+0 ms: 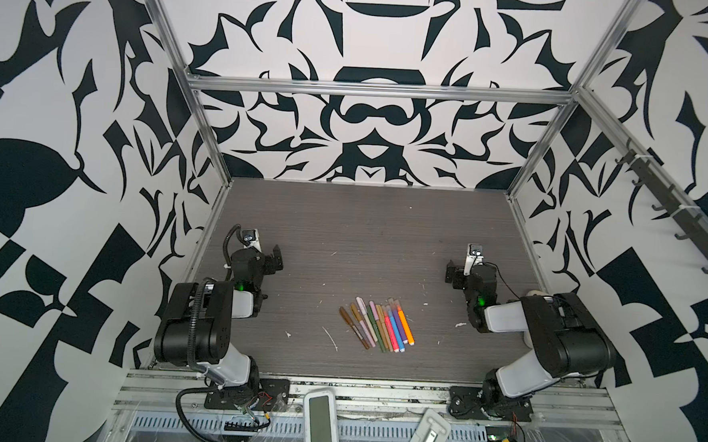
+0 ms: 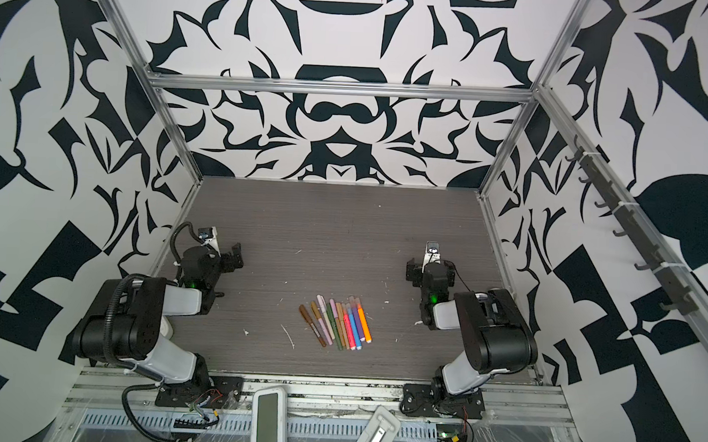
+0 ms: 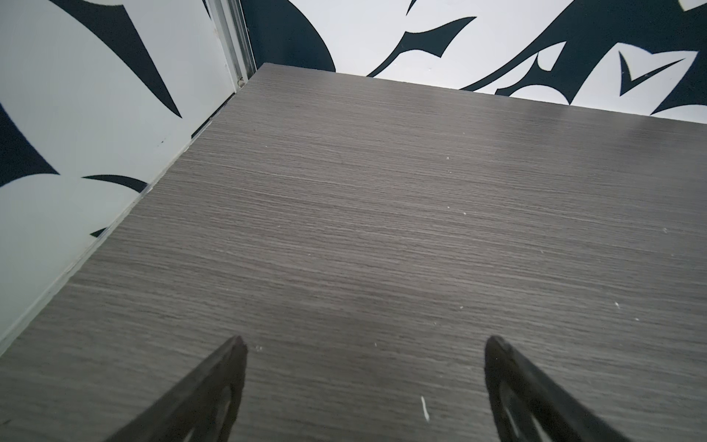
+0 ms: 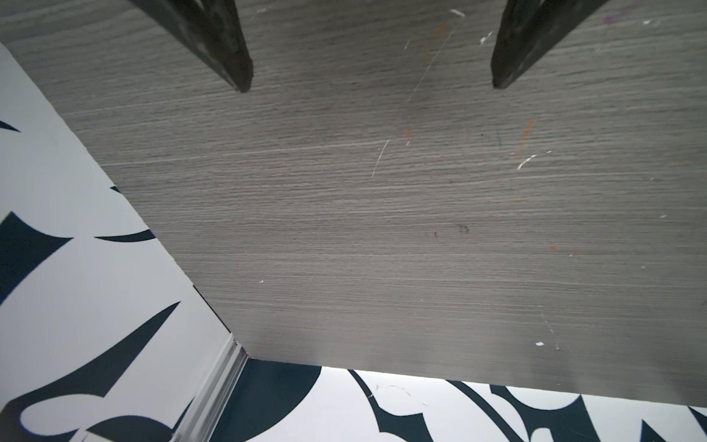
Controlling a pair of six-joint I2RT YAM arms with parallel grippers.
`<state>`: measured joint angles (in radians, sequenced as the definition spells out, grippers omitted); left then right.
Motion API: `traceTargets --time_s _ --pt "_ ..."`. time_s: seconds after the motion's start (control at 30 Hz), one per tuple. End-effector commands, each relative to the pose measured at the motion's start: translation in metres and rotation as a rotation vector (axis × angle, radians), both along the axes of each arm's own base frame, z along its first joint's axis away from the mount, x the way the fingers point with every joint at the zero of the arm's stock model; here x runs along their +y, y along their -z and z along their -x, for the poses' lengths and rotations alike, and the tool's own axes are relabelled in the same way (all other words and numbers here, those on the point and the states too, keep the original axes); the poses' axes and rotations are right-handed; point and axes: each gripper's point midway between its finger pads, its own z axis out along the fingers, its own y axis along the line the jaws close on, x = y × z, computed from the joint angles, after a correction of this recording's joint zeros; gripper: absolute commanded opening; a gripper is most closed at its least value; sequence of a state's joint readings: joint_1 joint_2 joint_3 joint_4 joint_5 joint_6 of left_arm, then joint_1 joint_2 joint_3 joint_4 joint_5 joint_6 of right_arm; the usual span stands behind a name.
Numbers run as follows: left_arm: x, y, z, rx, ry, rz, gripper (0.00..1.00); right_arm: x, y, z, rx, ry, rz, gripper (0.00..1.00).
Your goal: Open the pen caps
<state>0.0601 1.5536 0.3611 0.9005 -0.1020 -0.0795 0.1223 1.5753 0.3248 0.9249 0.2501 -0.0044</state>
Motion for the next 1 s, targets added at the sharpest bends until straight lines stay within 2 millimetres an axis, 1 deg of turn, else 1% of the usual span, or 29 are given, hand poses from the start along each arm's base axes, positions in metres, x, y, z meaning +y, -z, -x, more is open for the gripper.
traceTargets --time_s 0.0,0.5,0.6,0.67,0.73,0.8,0.83,0.87,0.9,0.93,0.97 --pt "0.001 -0.008 -0.006 -0.033 -0.007 -0.002 0.99 0.005 -0.018 -0.005 -0.067 -0.022 -0.002 1.00" --pt "0.000 -0.008 -0.006 -0.031 0.000 -0.007 0.99 0.005 -0.018 -0.005 -0.067 -0.023 -0.002 1.00" --pt "0.000 -0.008 -0.006 -0.031 0.000 -0.007 0.99 0.008 -0.017 -0.007 -0.050 -0.045 0.006 1.00" --pt "0.000 -0.008 -0.006 -0.032 0.001 -0.007 0.99 0.006 -0.017 -0.008 -0.046 -0.028 0.004 1.00" --pt "0.000 -0.008 -0.006 -0.030 0.000 -0.008 0.99 -0.003 -0.017 -0.008 -0.050 0.028 0.006 1.00" --pt "0.001 -0.008 -0.006 -0.032 -0.004 -0.006 0.99 -0.004 -0.017 -0.009 -0.048 0.033 0.004 1.00" --pt "0.008 -0.012 -0.006 -0.045 -0.046 -0.016 0.99 -0.005 -0.020 -0.009 -0.058 0.038 0.005 1.00" --pt "0.016 -0.021 -0.003 -0.052 -0.119 -0.020 0.99 -0.015 -0.028 -0.007 -0.079 0.107 0.027 1.00" --pt "0.013 -0.036 0.002 -0.040 -0.153 -0.058 0.99 -0.017 -0.040 -0.001 -0.057 0.166 0.077 1.00" --pt "0.006 -0.055 0.007 -0.035 -0.153 -0.091 0.99 -0.018 -0.053 0.004 -0.023 0.211 0.094 1.00" --pt "-0.004 -0.089 0.010 -0.082 -0.155 -0.083 0.99 -0.019 -0.069 0.010 0.006 0.257 0.034 1.00"
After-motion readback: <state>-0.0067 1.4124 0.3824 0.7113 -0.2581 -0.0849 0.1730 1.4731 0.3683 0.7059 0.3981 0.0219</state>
